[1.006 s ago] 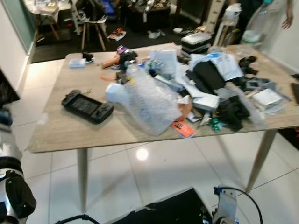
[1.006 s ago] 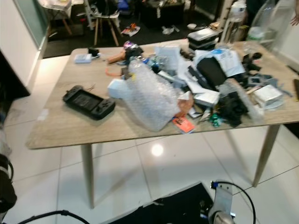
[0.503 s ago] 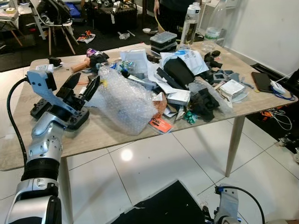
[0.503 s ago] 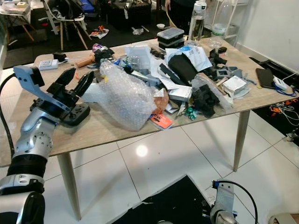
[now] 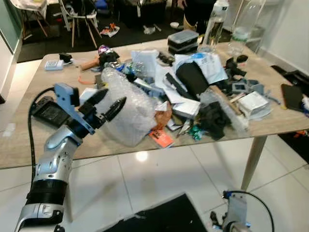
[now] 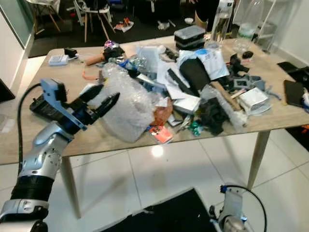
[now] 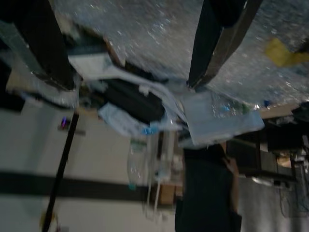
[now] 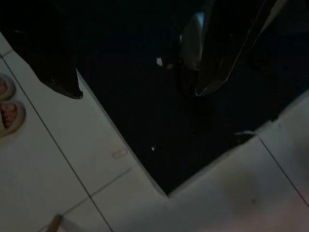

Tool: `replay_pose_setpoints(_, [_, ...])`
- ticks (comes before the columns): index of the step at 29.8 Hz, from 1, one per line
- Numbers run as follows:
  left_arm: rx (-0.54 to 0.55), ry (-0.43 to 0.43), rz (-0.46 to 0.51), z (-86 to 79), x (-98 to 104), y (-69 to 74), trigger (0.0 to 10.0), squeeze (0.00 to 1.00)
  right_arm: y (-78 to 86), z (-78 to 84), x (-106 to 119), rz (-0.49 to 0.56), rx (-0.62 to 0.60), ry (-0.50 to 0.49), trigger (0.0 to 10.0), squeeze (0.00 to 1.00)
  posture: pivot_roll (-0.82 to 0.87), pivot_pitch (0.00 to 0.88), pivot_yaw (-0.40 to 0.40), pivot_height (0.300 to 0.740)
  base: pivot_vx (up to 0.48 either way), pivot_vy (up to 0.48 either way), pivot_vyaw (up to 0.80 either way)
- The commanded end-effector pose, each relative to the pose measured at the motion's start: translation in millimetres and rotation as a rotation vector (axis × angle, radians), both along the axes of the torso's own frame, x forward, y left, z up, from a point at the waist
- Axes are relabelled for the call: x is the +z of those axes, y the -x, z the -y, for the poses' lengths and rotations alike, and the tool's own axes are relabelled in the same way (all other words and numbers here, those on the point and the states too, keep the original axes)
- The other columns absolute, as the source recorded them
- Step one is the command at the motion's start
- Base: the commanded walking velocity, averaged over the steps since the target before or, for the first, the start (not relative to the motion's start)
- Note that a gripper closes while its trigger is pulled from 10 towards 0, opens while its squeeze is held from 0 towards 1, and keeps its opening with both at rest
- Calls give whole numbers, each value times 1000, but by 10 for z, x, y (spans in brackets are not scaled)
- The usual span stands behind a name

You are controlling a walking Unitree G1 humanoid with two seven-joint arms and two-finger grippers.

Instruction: Picking trash to rubbish bin

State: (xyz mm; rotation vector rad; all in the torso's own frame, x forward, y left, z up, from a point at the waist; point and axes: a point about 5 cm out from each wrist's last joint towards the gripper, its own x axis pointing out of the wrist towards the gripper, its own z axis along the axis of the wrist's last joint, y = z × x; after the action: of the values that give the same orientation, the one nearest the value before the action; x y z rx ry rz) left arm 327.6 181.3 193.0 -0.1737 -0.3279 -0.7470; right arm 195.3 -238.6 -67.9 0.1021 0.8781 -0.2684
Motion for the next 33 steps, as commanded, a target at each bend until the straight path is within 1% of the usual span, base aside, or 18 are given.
replay_pose_setpoints(1, [23, -34, -9, -25, -21, 23, 10000, 0, 106, -38, -67, -37, 0, -14, 10000, 0, -26, 85, 10, 740, 0, 0, 0])
replay_pose_setpoints(4, [42, -82, 2, -2, 45, 48, 10000, 0, 124, -38, -75, -41, -1, -14, 10000, 0, -26, 85, 10, 740, 0, 0, 0])
replay_pose_setpoints(6, [69, -172, -5, 17, 42, 42, 10000, 0, 133, -38, -79, -44, -1, -14, 10000, 0, -26, 85, 10, 740, 0, 0, 0])
replay_pose_setpoints(7, [94, -259, -8, 36, 37, 32, 10000, 0, 135, -38, -81, -45, -2, -15, 10000, 0, -26, 85, 10, 740, 0, 0, 0])
replay_pose_setpoints(8, [107, -299, -14, 45, 34, 25, 10000, 0, 136, -38, -81, -45, -2, -15, 10000, 0, -26, 85, 10, 740, 0, 0, 0])
replay_pose_setpoints(11, [110, -316, -30, 108, 68, 28, 10000, 0, 138, -39, -83, -47, -2, -15, 10000, 0, -26, 85, 10, 740, 0, 0, 0])
replay_pose_setpoints(13, [64, -326, -36, 225, 72, 77, 10000, 0, 139, -37, -82, -46, -4, -14, 10000, 0, -26, 85, 10, 740, 0, 0, 0])
replay_pose_setpoints(15, [36, -341, -29, 285, 65, 111, 10000, 0, 137, -32, -80, -44, -7, -13, 10000, 0, -26, 85, 10, 740, 0, 0, 0])
replay_pose_setpoints(17, [17, -340, -27, 341, 59, 137, 10000, 0, 122, -1, -64, -30, -24, -12, 10000, 0, -26, 85, 10, 740, 0, 0, 0])
replay_pose_setpoints(18, [-17, -316, -16, 406, 63, 183, 10000, 0, 88, 27, -35, -5, -21, -9, 10000, 0, -21, 92, 14, 740, 0, 0, 0])
replay_pose_setpoints(19, [-17, -316, -16, 406, 63, 183, 10000, 0, 88, 27, -35, -5, -21, -9, 10000, 0, -21, 92, 14, 740, 0, 0, 0])
replay_pose_setpoints(23, [-107, -305, 3, 552, -18, 304, 10000, 0, -74, 38, 74, 76, 101, 28, 10000, 0, -33, 100, 17, 740, 0, 0, 0])
replay_pose_setpoints(24, [-107, -305, 3, 552, -18, 304, 10000, 0, -74, 38, 74, 76, 101, 28, 10000, 0, -33, 100, 17, 740, 0, 0, 0])
replay_pose_setpoints(26, [-123, -297, 30, 629, -20, 336, 10000, 0, -115, 41, 105, 97, 140, 35, 10000, 0, -33, 100, 17, 740, 0, 0, 0])
replay_pose_setpoints(27, [-124, -326, 65, 692, -19, 352, 10000, 0, -120, 47, 112, 100, 144, 35, 10000, 0, -33, 100, 17, 740, 0, 0, 0])
replay_pose_setpoints(29, [-123, -335, 71, 702, -19, 355, 10000, 0, -119, 49, 111, 100, 143, 35, 10000, 0, -33, 100, 17, 740, 0, 0, 0])
replay_pose_setpoints(32, [-54, -407, 189, 828, 78, 344, 10000, 0, -70, 55, 82, 80, 139, 38, 10000, 0, -38, 104, 12, 740, 0, 0, 0])
replay_pose_setpoints(33, [1, -488, 252, 890, 95, 332, 10000, 0, -45, 39, 63, 70, 141, 36, 10000, 0, -38, 104, 12, 740, 0, 0, 0])
